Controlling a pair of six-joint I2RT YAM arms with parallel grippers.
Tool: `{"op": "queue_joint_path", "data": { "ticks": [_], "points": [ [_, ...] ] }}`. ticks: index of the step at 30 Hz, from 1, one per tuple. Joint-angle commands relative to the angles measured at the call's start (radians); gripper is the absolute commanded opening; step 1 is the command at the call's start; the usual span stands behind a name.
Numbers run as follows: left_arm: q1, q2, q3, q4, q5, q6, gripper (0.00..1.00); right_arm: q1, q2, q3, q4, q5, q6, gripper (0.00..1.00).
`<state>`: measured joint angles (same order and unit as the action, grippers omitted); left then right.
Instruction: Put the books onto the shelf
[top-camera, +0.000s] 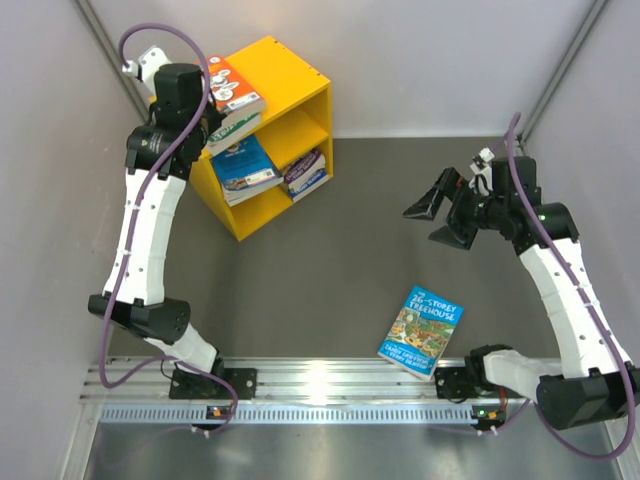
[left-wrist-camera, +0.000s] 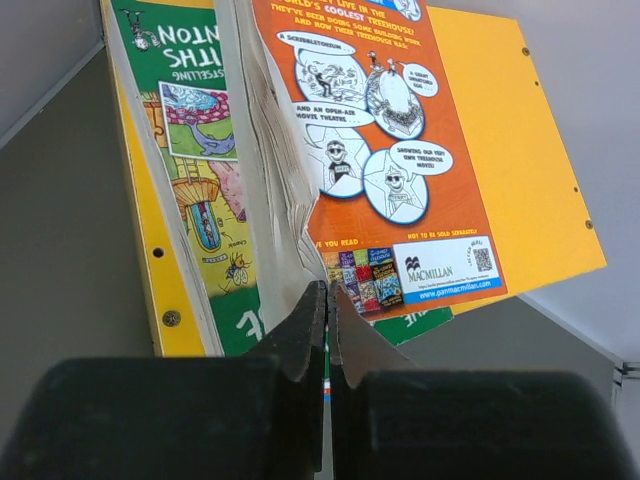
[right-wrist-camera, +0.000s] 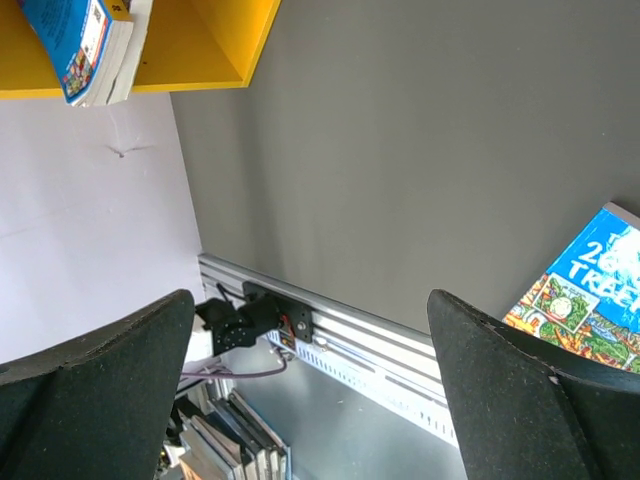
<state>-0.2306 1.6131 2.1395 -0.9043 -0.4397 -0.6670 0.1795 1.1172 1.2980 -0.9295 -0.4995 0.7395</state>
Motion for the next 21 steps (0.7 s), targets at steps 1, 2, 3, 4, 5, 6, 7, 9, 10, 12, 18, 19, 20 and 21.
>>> {"op": "queue_joint_path", "data": {
  "ticks": [1, 2, 3, 4, 5, 6, 7, 9, 10, 12, 18, 19, 20, 21],
  "points": [
    [0.002, -0.010, 0.027, -0.022, -0.010, 0.010, 0.00, -0.011, -0.028, 0.000, 0.024, -0.017, -0.026, 1.00],
    [0.002, -0.013, 0.026, -0.025, -0.016, 0.006, 0.00, -0.011, -0.030, -0.002, 0.024, -0.019, -0.028, 1.00],
    [0.002, -0.015, 0.025, -0.027, -0.020, 0.006, 0.00, -0.014, -0.030, -0.003, 0.023, -0.023, -0.029, 1.00],
    [0.002, -0.019, 0.023, -0.031, -0.031, 0.000, 0.00, -0.015, -0.031, -0.006, 0.024, -0.024, -0.031, 1.00],
    [0.002, -0.025, 0.025, -0.051, -0.066, -0.026, 0.00, -0.018, -0.033, -0.006, 0.023, -0.027, -0.032, 1.00],
    [0.002, -0.030, 0.023, -0.062, -0.083, -0.032, 0.00, -0.018, -0.033, -0.008, 0.023, -0.030, -0.034, 1.00],
    [0.002, -0.035, 0.022, -0.070, -0.096, -0.040, 0.00, -0.021, -0.034, -0.009, 0.023, -0.031, -0.037, 1.00],
    [0.001, -0.050, 0.016, -0.088, -0.126, -0.058, 0.00, -0.021, -0.036, -0.009, 0.021, -0.036, -0.038, 1.00],
    [0.001, -0.062, 0.007, -0.094, -0.134, -0.066, 0.00, -0.023, -0.039, -0.009, 0.021, -0.037, -0.041, 1.00],
    [0.001, -0.073, -0.001, -0.119, -0.168, -0.095, 0.00, -0.023, -0.039, -0.011, 0.021, -0.042, -0.042, 1.00],
    [-0.001, -0.128, -0.070, -0.150, -0.228, -0.183, 0.00, -0.023, -0.043, -0.019, 0.018, -0.051, -0.048, 1.00],
    [-0.001, -0.136, -0.076, -0.156, -0.235, -0.195, 0.00, -0.023, -0.045, -0.022, 0.018, -0.053, -0.049, 1.00],
    [-0.001, -0.145, -0.082, -0.162, -0.238, -0.222, 0.00, -0.023, -0.045, -0.023, 0.018, -0.054, -0.048, 1.00],
    [-0.001, -0.147, -0.087, -0.169, -0.241, -0.236, 0.00, -0.023, -0.045, -0.025, 0.020, -0.056, -0.051, 1.00]
  ]
}}
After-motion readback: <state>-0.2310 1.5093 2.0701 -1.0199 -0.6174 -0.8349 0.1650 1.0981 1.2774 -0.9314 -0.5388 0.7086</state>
